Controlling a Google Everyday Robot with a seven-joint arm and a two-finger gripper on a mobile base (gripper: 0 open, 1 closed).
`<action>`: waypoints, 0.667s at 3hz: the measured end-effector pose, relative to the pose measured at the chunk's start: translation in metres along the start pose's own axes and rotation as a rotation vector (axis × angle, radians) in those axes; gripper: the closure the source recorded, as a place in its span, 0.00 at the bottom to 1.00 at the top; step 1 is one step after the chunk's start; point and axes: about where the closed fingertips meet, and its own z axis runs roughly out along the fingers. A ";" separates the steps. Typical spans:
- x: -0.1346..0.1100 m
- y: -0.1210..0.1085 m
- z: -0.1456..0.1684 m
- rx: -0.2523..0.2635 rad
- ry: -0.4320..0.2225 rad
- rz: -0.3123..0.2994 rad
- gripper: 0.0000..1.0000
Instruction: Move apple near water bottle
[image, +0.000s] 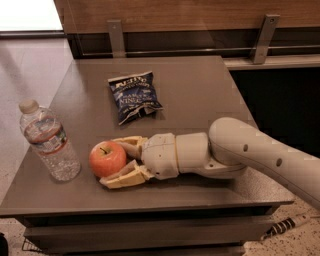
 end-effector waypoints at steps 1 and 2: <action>-0.001 0.001 0.002 -0.005 0.000 -0.002 0.45; -0.002 0.002 0.003 -0.007 0.000 -0.003 0.22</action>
Offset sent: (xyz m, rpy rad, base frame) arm -0.0006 0.0012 0.0002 -0.0003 -0.0006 0.0028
